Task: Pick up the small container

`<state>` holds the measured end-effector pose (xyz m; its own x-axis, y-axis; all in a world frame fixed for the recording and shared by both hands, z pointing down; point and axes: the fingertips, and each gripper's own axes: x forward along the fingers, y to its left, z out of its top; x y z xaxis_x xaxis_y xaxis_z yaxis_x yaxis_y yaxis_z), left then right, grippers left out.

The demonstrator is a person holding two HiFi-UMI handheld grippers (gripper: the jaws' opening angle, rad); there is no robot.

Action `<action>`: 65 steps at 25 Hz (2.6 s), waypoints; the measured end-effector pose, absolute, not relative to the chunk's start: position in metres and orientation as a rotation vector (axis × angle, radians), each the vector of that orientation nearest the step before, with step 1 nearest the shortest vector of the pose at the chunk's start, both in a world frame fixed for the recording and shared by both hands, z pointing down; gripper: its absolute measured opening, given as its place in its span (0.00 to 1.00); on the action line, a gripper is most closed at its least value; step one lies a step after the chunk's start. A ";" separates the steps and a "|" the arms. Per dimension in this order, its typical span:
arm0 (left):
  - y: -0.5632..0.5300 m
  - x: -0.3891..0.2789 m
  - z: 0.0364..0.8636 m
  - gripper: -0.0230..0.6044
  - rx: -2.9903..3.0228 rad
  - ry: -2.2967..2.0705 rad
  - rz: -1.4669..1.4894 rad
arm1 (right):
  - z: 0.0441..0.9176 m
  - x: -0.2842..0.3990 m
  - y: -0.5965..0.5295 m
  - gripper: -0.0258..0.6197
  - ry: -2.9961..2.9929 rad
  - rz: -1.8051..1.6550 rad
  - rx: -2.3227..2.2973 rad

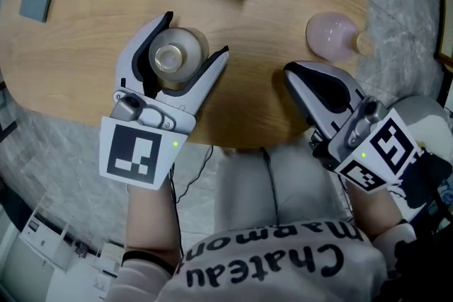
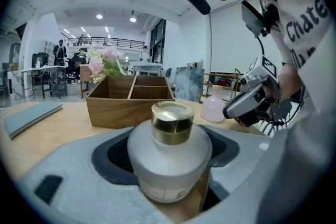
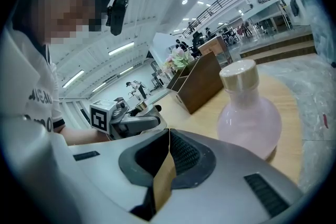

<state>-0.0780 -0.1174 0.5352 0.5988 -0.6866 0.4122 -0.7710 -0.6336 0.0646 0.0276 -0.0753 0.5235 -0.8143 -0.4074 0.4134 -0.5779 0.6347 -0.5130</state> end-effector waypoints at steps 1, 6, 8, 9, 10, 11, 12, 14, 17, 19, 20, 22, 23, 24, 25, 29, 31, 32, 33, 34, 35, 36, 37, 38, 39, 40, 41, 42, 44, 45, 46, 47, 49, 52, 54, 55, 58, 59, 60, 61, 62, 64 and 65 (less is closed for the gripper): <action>-0.114 -0.078 0.534 0.60 2.584 -1.196 0.529 | 0.520 0.027 -0.073 0.06 -2.595 0.959 0.799; -0.097 -0.078 0.528 0.60 2.532 -1.169 0.545 | 0.510 0.027 -0.057 0.06 -2.551 1.047 0.799; -0.092 -0.078 0.528 0.60 2.503 -1.157 0.538 | 0.510 0.028 -0.051 0.06 -2.518 1.087 0.795; -0.088 -0.078 0.527 0.60 2.488 -1.153 0.529 | 0.510 0.028 -0.047 0.06 -2.500 1.106 0.791; -0.084 -0.078 0.526 0.60 2.474 -1.149 0.522 | 0.510 0.029 -0.043 0.06 -2.482 1.125 0.788; -0.080 -0.078 0.525 0.60 2.461 -1.145 0.522 | 0.510 0.029 -0.039 0.06 -2.466 1.147 0.785; -0.075 -0.078 0.525 0.60 2.447 -1.139 0.525 | 0.510 0.030 -0.034 0.06 -2.450 1.171 0.783; -0.066 -0.076 0.525 0.60 2.418 -1.129 0.530 | 0.508 0.032 -0.028 0.06 -2.422 1.216 0.784; -0.058 -0.073 0.518 0.60 2.406 -1.119 0.530 | 0.500 0.034 -0.026 0.06 -2.409 1.234 0.804; -0.054 -0.070 0.510 0.60 2.412 -1.103 0.536 | 0.492 0.037 -0.030 0.06 -2.408 1.233 0.839; -0.052 -0.067 0.503 0.60 2.414 -1.097 0.536 | 0.485 0.037 -0.034 0.06 -2.412 1.239 0.856; -0.049 -0.061 0.483 0.60 2.419 -1.086 0.529 | 0.468 0.035 -0.043 0.06 -2.434 1.258 0.864; -0.048 -0.059 0.472 0.60 2.422 -1.077 0.525 | 0.457 0.032 -0.046 0.06 -2.447 1.259 0.859; -0.047 -0.056 0.459 0.60 2.428 -1.066 0.522 | 0.446 0.029 -0.050 0.06 -2.458 1.251 0.853; -0.048 -0.054 0.447 0.60 2.438 -1.055 0.521 | 0.436 0.026 -0.054 0.06 -2.469 1.237 0.848; -0.063 -0.052 0.394 0.60 2.494 -1.063 0.510 | 0.392 0.015 -0.079 0.06 -2.539 1.155 0.833; -0.074 -0.054 0.362 0.60 2.513 -1.079 0.490 | 0.363 0.009 -0.093 0.06 -2.577 1.110 0.827; -0.080 -0.057 0.345 0.60 2.523 -1.092 0.478 | 0.347 0.005 -0.100 0.06 -2.597 1.085 0.824; -0.086 -0.059 0.327 0.60 2.533 -1.106 0.465 | 0.331 0.002 -0.107 0.06 -2.617 1.060 0.821; -0.091 -0.062 0.309 0.60 2.543 -1.120 0.453 | 0.316 -0.002 -0.113 0.06 -2.635 1.037 0.819; -0.094 -0.064 0.291 0.60 2.555 -1.130 0.444 | 0.300 -0.005 -0.118 0.06 -2.648 1.020 0.818; -0.096 -0.066 0.274 0.60 2.566 -1.135 0.440 | 0.285 -0.008 -0.121 0.06 -2.659 1.006 0.818; -0.098 -0.068 0.258 0.60 2.580 -1.140 0.440 | 0.270 -0.011 -0.124 0.06 -2.669 0.994 0.819; -0.099 -0.071 0.242 0.60 2.595 -1.146 0.439 | 0.255 -0.014 -0.127 0.06 -2.682 0.980 0.819; -0.102 -0.073 0.225 0.60 2.613 -1.158 0.436 | 0.239 -0.018 -0.131 0.06 -2.700 0.959 0.818; -0.105 -0.076 0.209 0.60 2.634 -1.176 0.430 | 0.222 -0.022 -0.136 0.06 -2.724 0.929 0.816; -0.109 -0.078 0.192 0.60 2.653 -1.196 0.419 | 0.205 -0.026 -0.141 0.06 -2.749 0.895 0.814; -0.112 -0.081 0.175 0.60 2.669 -1.216 0.405 | 0.187 -0.029 -0.145 0.06 -2.773 0.859 0.813; -0.116 -0.086 0.143 0.60 2.684 -1.255 0.373 | 0.152 -0.034 -0.150 0.06 -2.808 0.792 0.815; -0.118 -0.088 0.127 0.60 2.687 -1.276 0.356 | 0.135 -0.035 -0.152 0.06 -2.824 0.757 0.818; -0.120 -0.090 0.112 0.60 2.690 -1.298 0.335 | 0.118 -0.036 -0.154 0.06 -2.842 0.718 0.821; -0.123 -0.092 0.096 0.60 2.693 -1.320 0.309 | 0.100 -0.037 -0.157 0.06 -2.861 0.676 0.824; -0.128 -0.095 0.065 0.60 2.703 -1.356 0.251 | 0.063 -0.038 -0.161 0.06 -2.901 0.593 0.826; -0.130 -0.098 0.019 0.60 2.753 -1.392 0.185 | 0.014 -0.037 -0.160 0.06 -2.934 0.470 0.841; -0.127 -0.099 -0.011 0.60 2.795 -1.412 0.139 | -0.014 -0.035 -0.155 0.06 -2.945 0.406 0.864; -0.124 -0.100 -0.024 0.60 2.807 -1.419 0.117 | -0.026 -0.034 -0.151 0.06 -2.956 0.390 0.872; -0.109 -0.100 -0.057 0.60 2.843 -1.437 0.084 | -0.059 -0.035 -0.132 0.06 -3.010 0.362 0.864; -0.105 -0.100 -0.068 0.60 2.862 -1.443 0.081 | -0.069 -0.036 -0.126 0.06 -3.024 0.338 0.862; -0.101 -0.100 -0.078 0.60 2.880 -1.448 0.077 | -0.078 -0.037 -0.122 0.06 -3.032 0.306 0.865; -0.096 -0.100 -0.088 0.60 2.894 -1.452 0.070 | -0.087 -0.037 -0.117 0.06 -3.037 0.270 0.874; -0.092 -0.100 -0.096 0.60 2.903 -1.454 0.063 | -0.095 -0.036 -0.113 0.06 -3.040 0.239 0.883; -0.082 -0.101 -0.110 0.60 2.911 -1.456 0.053 | -0.108 -0.034 -0.105 0.06 -3.049 0.201 0.900; -0.078 -0.102 -0.115 0.60 2.912 -1.458 0.051 | -0.113 -0.032 -0.101 0.06 -3.056 0.189 0.908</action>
